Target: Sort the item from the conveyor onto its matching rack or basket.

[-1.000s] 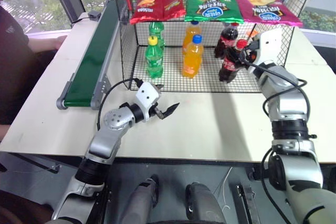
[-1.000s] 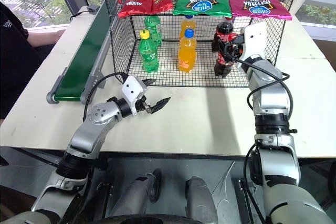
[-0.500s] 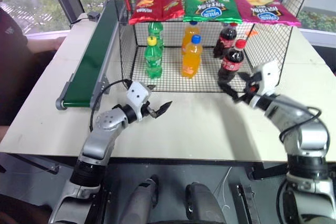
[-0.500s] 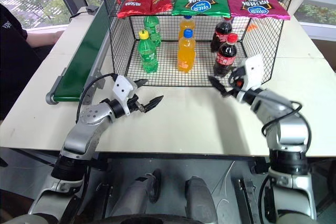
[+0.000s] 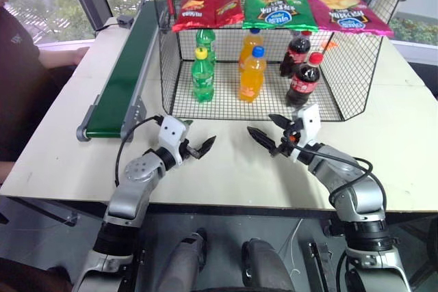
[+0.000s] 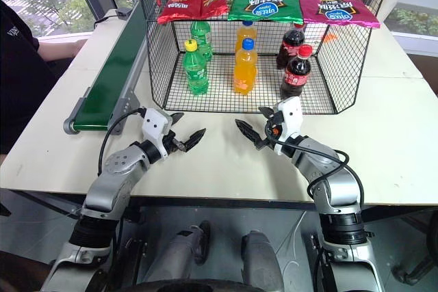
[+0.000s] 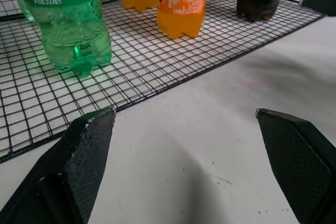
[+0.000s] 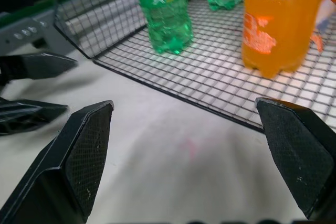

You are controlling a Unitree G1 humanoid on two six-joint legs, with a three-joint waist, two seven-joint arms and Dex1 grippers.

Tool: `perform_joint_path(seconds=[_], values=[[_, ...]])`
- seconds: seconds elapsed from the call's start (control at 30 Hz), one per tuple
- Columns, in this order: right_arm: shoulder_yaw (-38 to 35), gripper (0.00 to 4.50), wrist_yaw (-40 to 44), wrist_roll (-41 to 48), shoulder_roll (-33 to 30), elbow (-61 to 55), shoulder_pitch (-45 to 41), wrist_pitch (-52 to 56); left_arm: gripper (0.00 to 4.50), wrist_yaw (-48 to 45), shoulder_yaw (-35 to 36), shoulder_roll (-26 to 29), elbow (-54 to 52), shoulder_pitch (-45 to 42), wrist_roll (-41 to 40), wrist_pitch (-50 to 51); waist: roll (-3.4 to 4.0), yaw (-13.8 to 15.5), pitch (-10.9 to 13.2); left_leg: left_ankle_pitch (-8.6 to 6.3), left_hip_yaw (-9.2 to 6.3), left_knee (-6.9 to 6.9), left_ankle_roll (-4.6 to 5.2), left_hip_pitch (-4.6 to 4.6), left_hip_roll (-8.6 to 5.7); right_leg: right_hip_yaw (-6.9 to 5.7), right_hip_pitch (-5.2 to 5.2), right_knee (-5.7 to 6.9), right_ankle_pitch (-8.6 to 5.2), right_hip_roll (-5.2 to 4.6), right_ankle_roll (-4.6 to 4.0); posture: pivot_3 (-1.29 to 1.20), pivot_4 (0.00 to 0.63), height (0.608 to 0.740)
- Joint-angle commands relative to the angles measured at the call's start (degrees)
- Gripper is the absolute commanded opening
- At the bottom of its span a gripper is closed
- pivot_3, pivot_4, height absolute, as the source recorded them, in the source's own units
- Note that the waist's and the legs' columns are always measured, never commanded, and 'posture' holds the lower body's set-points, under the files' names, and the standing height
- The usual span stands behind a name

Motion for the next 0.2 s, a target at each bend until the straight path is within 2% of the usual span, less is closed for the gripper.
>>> perform_joint_path(seconds=[0.03, 0.2], values=[[0.0, 4.47, -0.1, 0.1, 0.7, -1.1, 0.2, -1.5, 4.50, -0.6, 0.1, 0.3, -2.4, 0.4, -0.8, -0.4, 0.00, 0.0, 0.0, 0.00, 0.00, 0.00, 0.00, 0.00, 0.00, 0.00, 0.00, 0.00, 0.00, 0.00, 0.00, 0.00, 0.150, 0.738], [-0.3, 4.47, -0.6, -0.1, 1.1, -0.8, 0.0, -1.7, 4.50, -1.1, 0.3, 0.4, -1.7, -0.1, -1.3, -0.6, 0.01, 0.0, 0.0, 0.00, 0.00, 0.00, 0.00, -0.01, 0.00, 0.01, 0.00, 0.00, -0.01, 0.00, -0.01, 0.00, 0.150, 0.738]])
